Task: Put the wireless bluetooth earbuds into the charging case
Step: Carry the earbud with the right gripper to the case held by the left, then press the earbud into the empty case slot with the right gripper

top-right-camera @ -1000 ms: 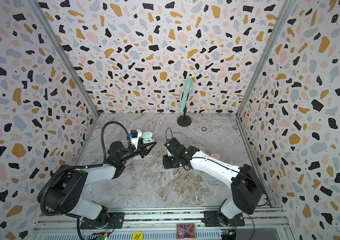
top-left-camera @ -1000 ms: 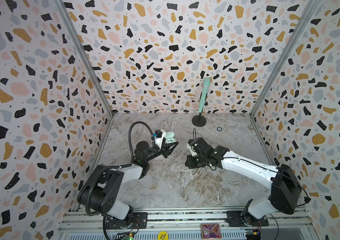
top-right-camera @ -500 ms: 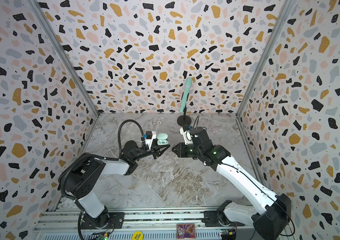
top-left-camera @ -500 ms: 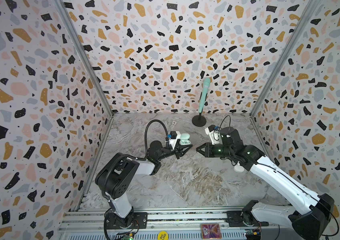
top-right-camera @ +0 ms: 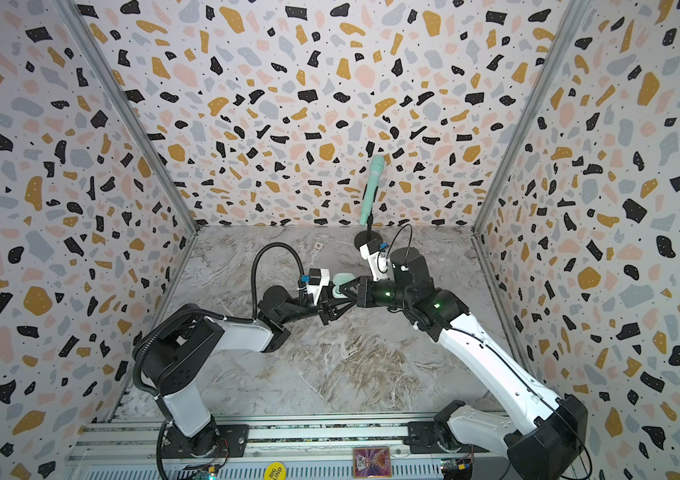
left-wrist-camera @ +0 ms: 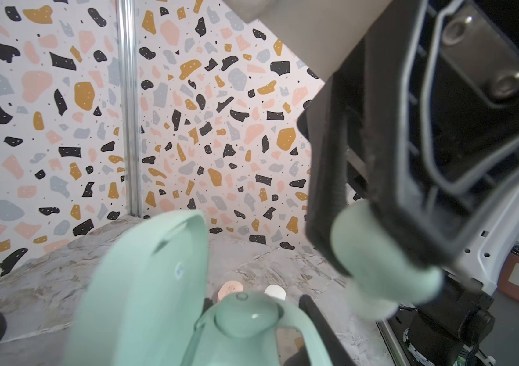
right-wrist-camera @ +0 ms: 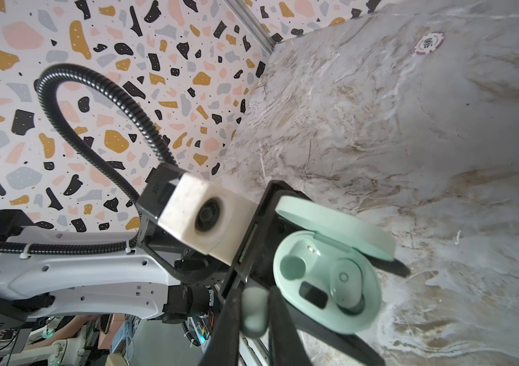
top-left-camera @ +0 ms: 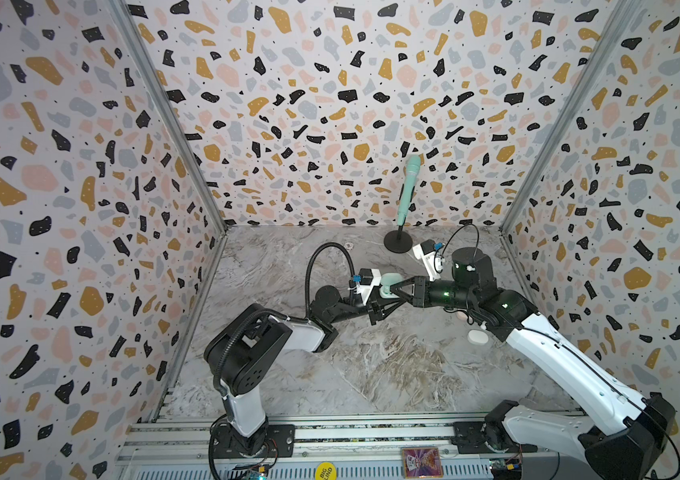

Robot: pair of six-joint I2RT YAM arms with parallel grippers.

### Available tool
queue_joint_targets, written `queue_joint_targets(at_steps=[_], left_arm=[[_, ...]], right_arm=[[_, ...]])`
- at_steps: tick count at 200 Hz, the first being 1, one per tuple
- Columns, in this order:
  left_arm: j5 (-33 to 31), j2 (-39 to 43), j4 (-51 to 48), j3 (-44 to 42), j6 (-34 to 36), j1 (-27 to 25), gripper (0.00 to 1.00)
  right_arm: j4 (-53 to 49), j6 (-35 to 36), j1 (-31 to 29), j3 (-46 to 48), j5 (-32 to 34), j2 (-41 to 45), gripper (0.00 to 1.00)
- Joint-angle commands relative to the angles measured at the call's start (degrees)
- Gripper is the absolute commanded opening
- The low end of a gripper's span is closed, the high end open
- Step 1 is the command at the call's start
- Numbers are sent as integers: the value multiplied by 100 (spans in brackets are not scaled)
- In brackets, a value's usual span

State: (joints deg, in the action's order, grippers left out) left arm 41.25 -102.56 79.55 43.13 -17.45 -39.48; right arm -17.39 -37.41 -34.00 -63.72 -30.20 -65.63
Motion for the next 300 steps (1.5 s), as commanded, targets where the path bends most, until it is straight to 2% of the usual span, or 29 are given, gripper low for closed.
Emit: queue_joint_targets(at_steps=[1, 113, 300], left_arm=[[120, -44, 531, 151, 82, -59, 32], [102, 173, 456, 191, 144, -147, 32], [163, 318, 368, 143, 230, -165, 31]], right_arm=[[383, -134, 29, -35, -127, 164, 13], [675, -363, 33, 323, -232, 103, 13], [749, -333, 59, 422, -223, -99, 14]])
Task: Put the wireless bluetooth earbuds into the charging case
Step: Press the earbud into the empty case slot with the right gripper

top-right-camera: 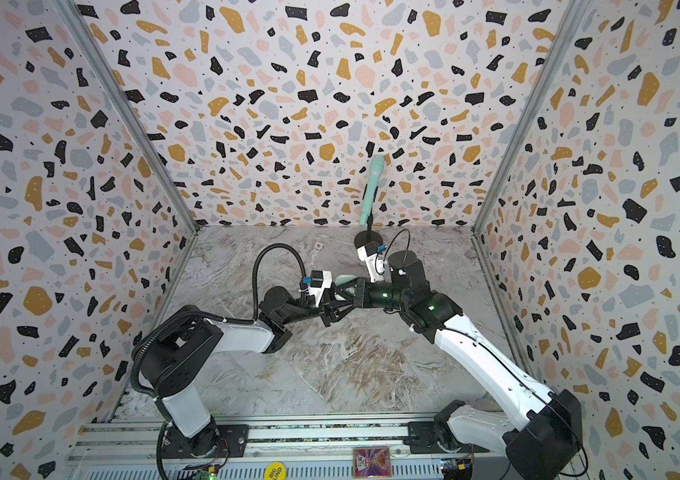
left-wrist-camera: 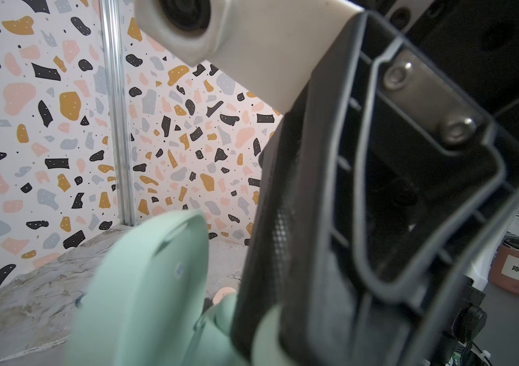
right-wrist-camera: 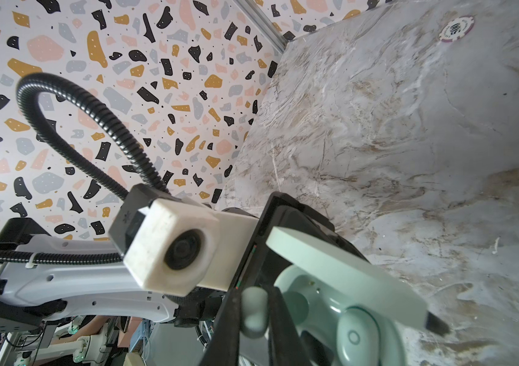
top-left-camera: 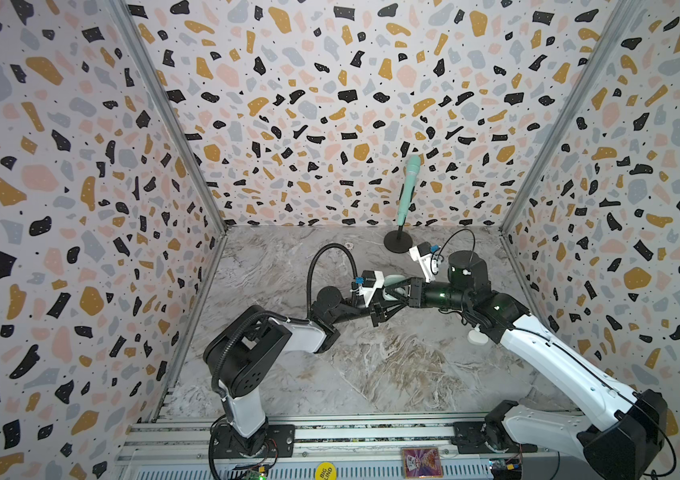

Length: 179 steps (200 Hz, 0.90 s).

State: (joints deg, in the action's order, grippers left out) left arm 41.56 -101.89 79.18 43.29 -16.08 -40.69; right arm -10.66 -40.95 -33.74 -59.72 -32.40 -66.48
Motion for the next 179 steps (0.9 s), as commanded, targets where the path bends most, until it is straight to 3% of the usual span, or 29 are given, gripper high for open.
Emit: queue_joint_targets(at_steps=[1, 179], left_arm=[[133, 253, 406, 123, 99, -45, 32], [134, 388, 309, 127, 183, -52, 31]], right_arm=[[74, 24, 29, 22, -3, -14, 14], [92, -73, 120, 179, -99, 1, 14]])
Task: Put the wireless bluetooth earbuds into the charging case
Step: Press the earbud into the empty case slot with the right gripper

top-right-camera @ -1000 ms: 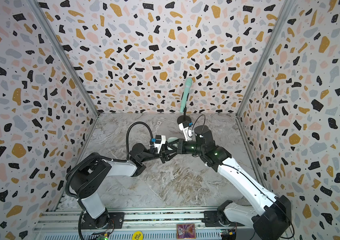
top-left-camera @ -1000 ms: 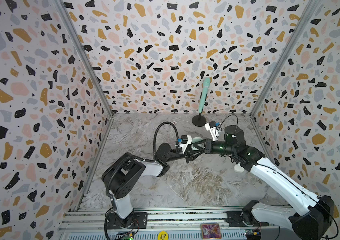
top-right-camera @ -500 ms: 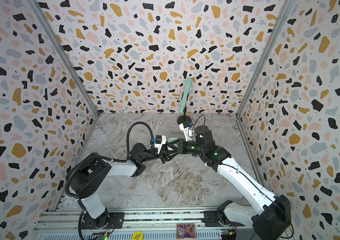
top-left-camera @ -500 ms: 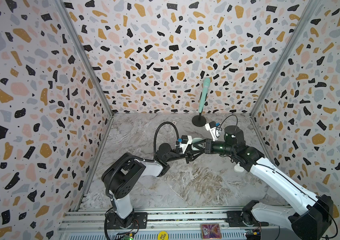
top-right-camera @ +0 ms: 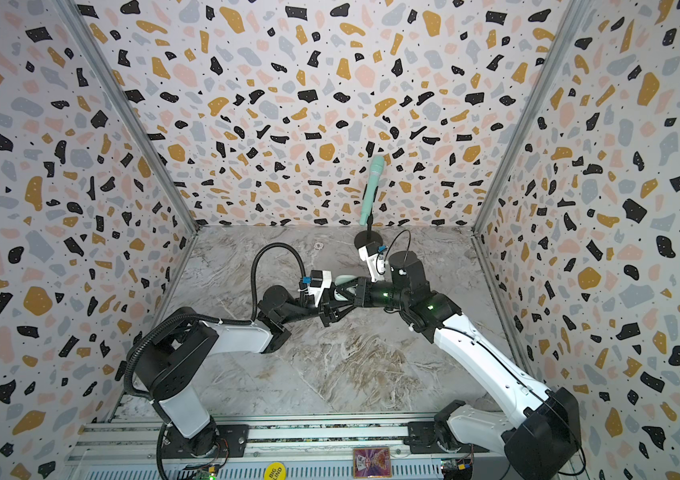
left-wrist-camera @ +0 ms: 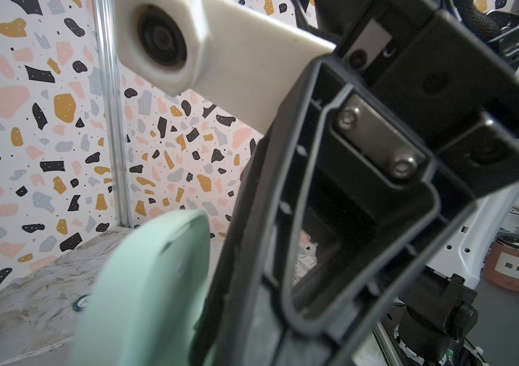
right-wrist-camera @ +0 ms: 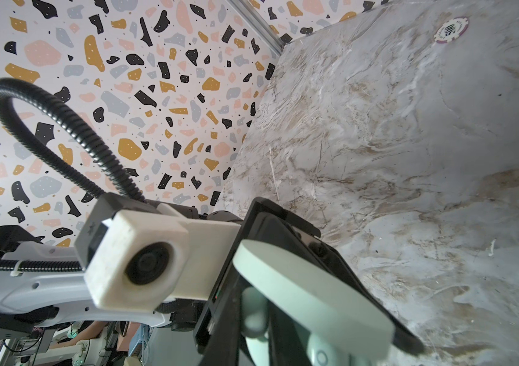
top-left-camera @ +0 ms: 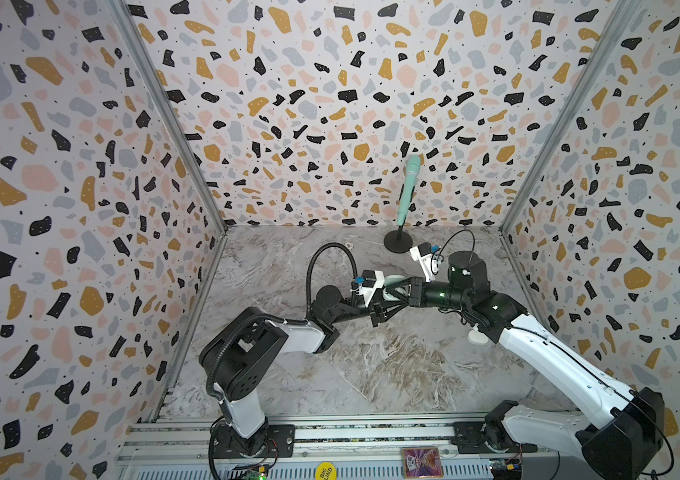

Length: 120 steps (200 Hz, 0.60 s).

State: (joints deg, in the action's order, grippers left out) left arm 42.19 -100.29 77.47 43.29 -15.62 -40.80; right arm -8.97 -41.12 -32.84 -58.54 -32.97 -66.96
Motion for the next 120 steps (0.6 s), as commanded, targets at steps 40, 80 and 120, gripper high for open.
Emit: queue_joint_targets(at_steps=[40, 80, 120], left_arm=[[61, 229, 453, 132, 146, -41, 31], [52, 253, 438, 136, 146, -40, 31], [28, 247, 360, 110, 215, -42, 31]], right_arm=[[-315, -27, 24, 89, 26, 201, 26], [-652, 68, 26, -63, 189, 306, 30], [-1132, 183, 26, -395, 338, 444, 34]])
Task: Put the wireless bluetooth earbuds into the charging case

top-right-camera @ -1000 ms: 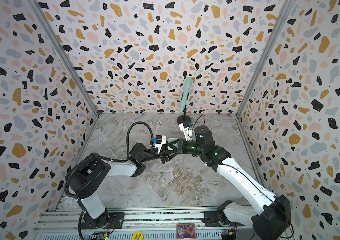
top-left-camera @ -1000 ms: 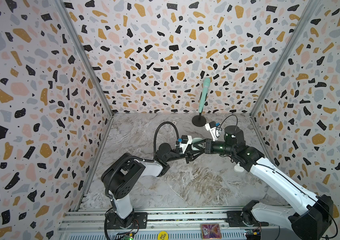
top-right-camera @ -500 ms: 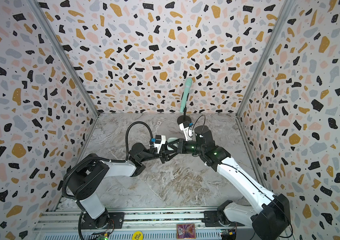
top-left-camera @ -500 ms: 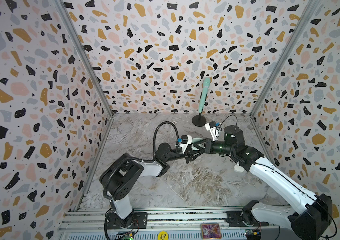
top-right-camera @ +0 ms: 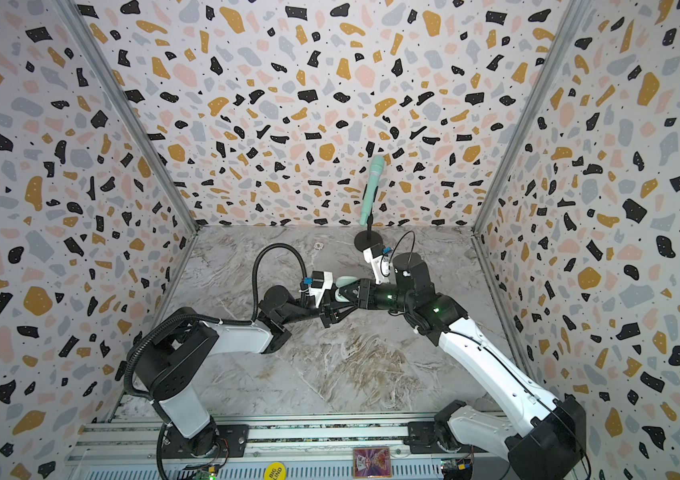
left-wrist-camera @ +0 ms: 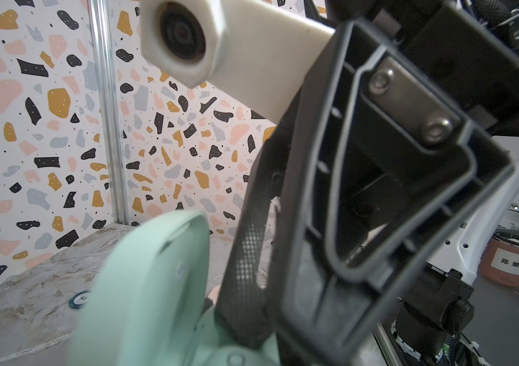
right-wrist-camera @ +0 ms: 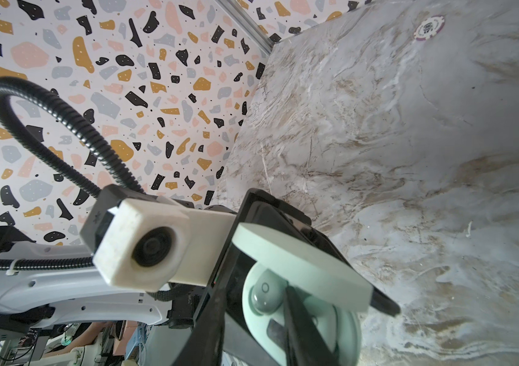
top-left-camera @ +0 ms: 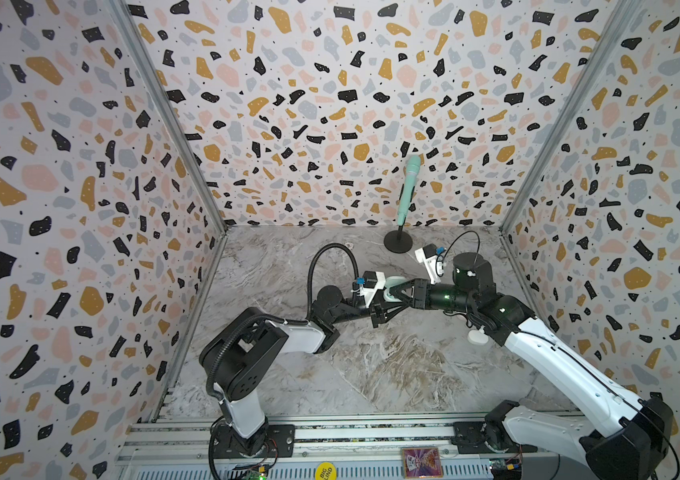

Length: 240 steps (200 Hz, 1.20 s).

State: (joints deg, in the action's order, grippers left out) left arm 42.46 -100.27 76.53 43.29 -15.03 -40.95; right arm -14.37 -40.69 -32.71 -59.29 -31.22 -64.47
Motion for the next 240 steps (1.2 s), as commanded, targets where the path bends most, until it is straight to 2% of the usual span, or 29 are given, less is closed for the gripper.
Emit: queue_joint_targets(at_steps=[1, 30, 63, 89, 133, 147, 164, 202, 240], left_arm=[[1, 245, 452, 110, 153, -27, 31], [-1, 194, 442, 126, 153, -26, 31], [9, 149, 458, 154, 92, -22, 31], [26, 148, 520, 145, 18, -23, 31], [69, 183, 582, 88, -27, -21, 31], [70, 192, 582, 58, -35, -31, 31], [52, 207, 608, 35, -44, -28, 31], [57, 191, 670, 33, -109, -31, 32], [35, 148, 694, 57, -149, -32, 32]], right_arm=[[-606, 139, 16, -329, 166, 200, 34], [-1146, 248, 4, -652, 333, 324, 37], [-1884, 629, 52, -1193, 619, 182, 54], [-2159, 921, 266, -1611, 548, -125, 64], [-2635, 1531, 582, -2587, 425, -1076, 66], [-2763, 1682, 601, -2811, 371, -1335, 66], [-2888, 1798, 599, -3003, 274, -1569, 59], [-2889, 1775, 532, -2978, 81, -1599, 38], [-2847, 1648, 375, -2625, 104, -1325, 34]])
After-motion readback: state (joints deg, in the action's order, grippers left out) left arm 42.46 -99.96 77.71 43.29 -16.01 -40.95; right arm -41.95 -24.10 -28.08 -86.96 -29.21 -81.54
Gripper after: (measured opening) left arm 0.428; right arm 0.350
